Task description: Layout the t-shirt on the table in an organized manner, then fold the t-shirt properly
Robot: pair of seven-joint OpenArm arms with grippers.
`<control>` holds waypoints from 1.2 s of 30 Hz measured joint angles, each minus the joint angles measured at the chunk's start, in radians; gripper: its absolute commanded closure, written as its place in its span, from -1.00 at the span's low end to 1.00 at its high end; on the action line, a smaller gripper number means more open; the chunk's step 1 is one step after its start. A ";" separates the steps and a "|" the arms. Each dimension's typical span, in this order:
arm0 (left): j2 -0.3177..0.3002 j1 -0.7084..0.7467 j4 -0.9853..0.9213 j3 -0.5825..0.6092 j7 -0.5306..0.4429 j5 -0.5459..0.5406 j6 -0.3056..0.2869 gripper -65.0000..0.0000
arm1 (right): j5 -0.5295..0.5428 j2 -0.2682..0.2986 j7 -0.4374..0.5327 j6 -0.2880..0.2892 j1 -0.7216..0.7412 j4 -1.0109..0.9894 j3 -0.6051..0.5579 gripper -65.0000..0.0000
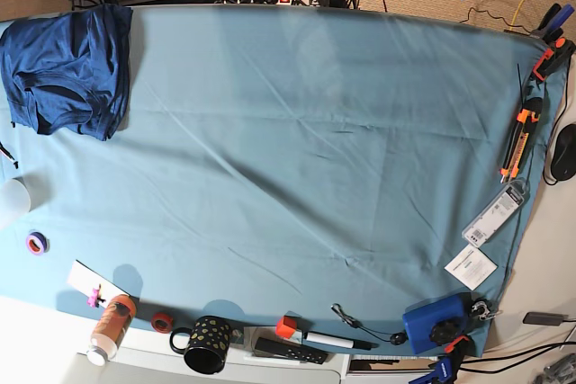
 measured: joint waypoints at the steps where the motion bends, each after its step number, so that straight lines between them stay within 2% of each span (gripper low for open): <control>1: 0.000 -0.018 -0.050 0.000 0.000 0.002 -0.001 1.00 | 0.002 0.001 0.001 0.000 0.004 -0.043 -0.019 1.00; 10: 0.003 -0.186 -0.442 0.001 -0.007 -0.002 0.000 1.00 | 0.000 0.051 0.010 -0.002 0.117 -0.508 -0.264 1.00; 13: 0.003 -0.225 -0.514 0.001 -0.008 -0.003 0.000 1.00 | 0.000 0.056 0.014 -0.002 0.185 -0.650 -0.315 1.00; 18: 0.004 -0.237 -0.557 0.001 -0.095 -0.002 0.002 1.00 | -0.031 0.067 0.020 0.000 0.262 -0.824 -0.383 1.00; 21: 0.002 -0.240 -0.556 0.015 -0.214 0.087 0.002 1.00 | -0.217 0.067 0.025 0.000 0.294 -0.859 -0.447 1.00; 24: -0.001 -0.240 -0.557 0.097 -0.318 0.207 0.006 1.00 | -0.417 0.066 0.179 -0.003 0.295 -0.859 -0.525 1.00; 28: 0.003 -0.240 -0.556 0.292 -0.497 0.373 0.006 1.00 | -0.679 0.069 0.386 -0.005 0.299 -0.859 -0.641 1.00; 31: 0.002 -0.243 -0.556 0.444 -0.642 0.554 0.008 1.00 | -0.856 0.069 0.523 -0.005 0.298 -0.859 -0.722 1.00; 33: 0.003 -0.258 -0.558 0.536 -0.705 0.700 0.009 1.00 | -0.949 0.069 0.589 -0.006 0.297 -0.859 -0.772 1.00; 34: 0.006 -0.269 -0.558 0.576 -0.737 0.776 0.010 1.00 | -0.980 0.069 0.618 -0.021 0.296 -0.859 -0.796 1.00; 35: 0.007 -0.278 -0.558 0.613 -0.778 0.842 0.013 1.00 | -1.012 0.069 0.639 -0.072 0.297 -0.859 -0.821 1.00; 36: 0.008 -0.288 -0.557 0.646 -0.813 0.896 0.060 1.00 | -1.044 0.069 0.650 -0.119 0.299 -0.859 -0.844 1.00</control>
